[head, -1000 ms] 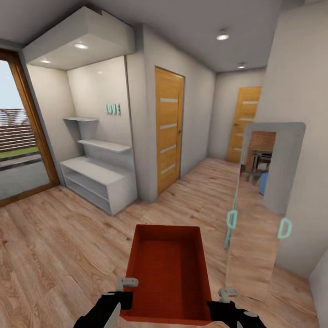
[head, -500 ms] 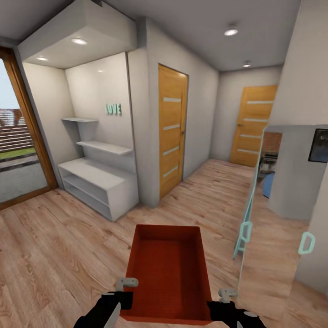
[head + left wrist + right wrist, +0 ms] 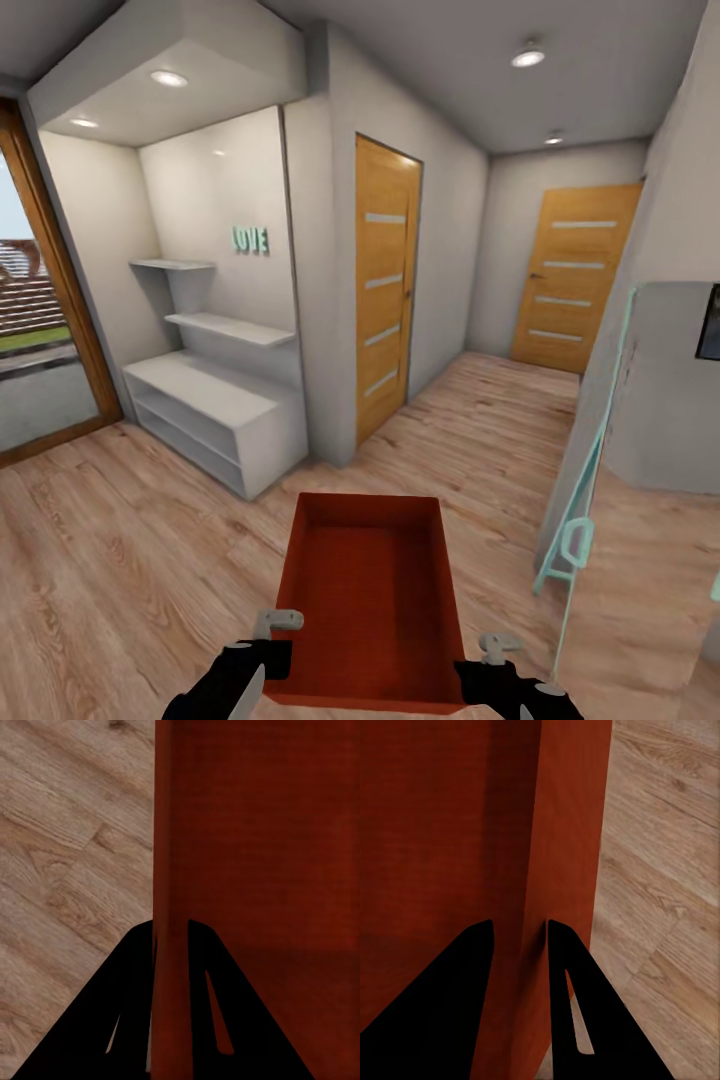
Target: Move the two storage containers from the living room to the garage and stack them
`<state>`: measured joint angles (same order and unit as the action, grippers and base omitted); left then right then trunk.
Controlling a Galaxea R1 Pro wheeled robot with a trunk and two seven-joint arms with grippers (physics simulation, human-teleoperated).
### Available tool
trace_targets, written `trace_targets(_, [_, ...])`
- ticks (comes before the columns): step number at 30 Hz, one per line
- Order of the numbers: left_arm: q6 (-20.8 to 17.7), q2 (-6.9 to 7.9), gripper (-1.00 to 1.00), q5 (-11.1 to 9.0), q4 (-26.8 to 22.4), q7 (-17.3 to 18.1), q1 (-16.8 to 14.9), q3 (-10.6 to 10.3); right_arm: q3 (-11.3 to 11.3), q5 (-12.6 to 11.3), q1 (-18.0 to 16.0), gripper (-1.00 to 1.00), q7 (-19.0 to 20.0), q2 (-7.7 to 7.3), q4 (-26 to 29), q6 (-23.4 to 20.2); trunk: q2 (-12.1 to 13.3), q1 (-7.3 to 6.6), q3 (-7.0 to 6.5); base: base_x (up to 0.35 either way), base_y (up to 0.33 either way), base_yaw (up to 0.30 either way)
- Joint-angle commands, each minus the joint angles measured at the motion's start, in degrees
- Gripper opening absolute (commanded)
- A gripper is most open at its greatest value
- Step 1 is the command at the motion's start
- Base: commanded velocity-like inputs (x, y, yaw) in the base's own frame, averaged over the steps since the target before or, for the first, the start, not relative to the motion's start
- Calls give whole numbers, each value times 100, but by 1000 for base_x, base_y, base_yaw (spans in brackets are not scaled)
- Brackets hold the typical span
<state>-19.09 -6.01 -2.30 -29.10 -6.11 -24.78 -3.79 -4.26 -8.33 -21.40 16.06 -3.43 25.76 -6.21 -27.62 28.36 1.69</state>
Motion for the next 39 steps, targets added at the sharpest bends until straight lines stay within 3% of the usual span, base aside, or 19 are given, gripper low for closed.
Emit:
trace_targets(1, [-51, -32, -100, 45, -13, -180, -9, 71, -67, 332, 4, -100, -86, 0, 17, -30, -11, 6, 12, 325, 129, -41])
trace_targets(30, [-51, -32, -100, 45, -17, -180, -9, 71, -67, 339, 4, -100, -86, 0, 17, -30, -11, 6, 12, 309, 172, -262])
trace_targets(39, [-51, -29, -100, 45, -17, -180, -9, 72, -58, 349, 4, -100, -86, 0, 17, -30, -11, 6, 12, 298, 186, -35])
